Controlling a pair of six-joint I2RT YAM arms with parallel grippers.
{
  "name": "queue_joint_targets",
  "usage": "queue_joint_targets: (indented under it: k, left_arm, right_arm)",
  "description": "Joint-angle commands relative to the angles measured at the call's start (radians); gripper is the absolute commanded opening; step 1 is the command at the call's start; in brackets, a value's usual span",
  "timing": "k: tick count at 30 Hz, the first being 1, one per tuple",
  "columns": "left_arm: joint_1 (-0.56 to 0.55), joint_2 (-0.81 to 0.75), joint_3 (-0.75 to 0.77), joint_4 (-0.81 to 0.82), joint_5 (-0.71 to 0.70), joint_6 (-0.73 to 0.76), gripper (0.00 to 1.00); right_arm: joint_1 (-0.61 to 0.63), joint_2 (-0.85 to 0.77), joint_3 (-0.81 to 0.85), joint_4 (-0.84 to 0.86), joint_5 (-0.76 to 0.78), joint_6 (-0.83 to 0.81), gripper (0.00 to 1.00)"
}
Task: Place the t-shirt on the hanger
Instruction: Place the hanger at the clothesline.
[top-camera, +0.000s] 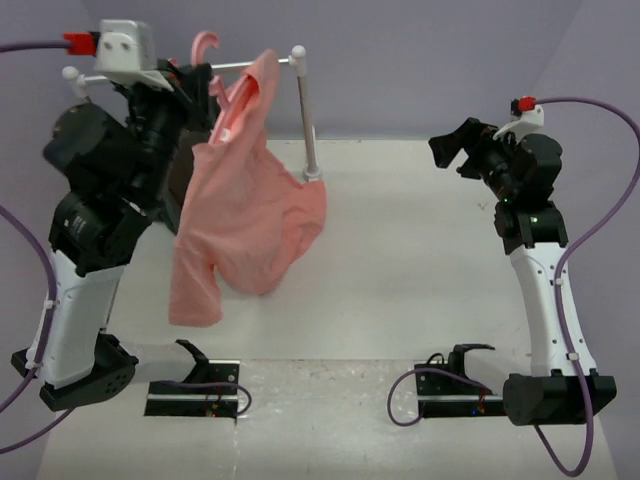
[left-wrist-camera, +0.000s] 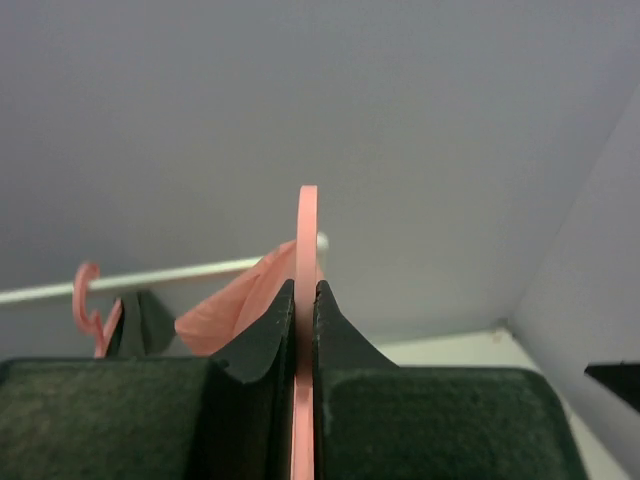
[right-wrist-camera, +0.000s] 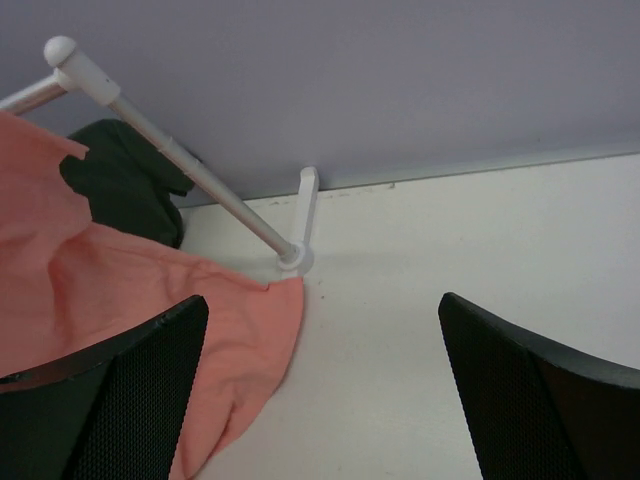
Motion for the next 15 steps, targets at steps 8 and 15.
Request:
queue_joint_targets:
  k: [8,15]
  left_arm:
    - [0.216,0.021,-0.434,0.047,0.136,-0.156,0.00]
    - [0.277,0.186,-0.305,0.155,0.165,-0.143,0.00]
  right_arm:
    - [-0.002,-0.003,-0.150,0.051,-0.082,0.079,0.99]
    - [-0.002,-0.030,-0.230,0.126,-0.159,0.117,0.99]
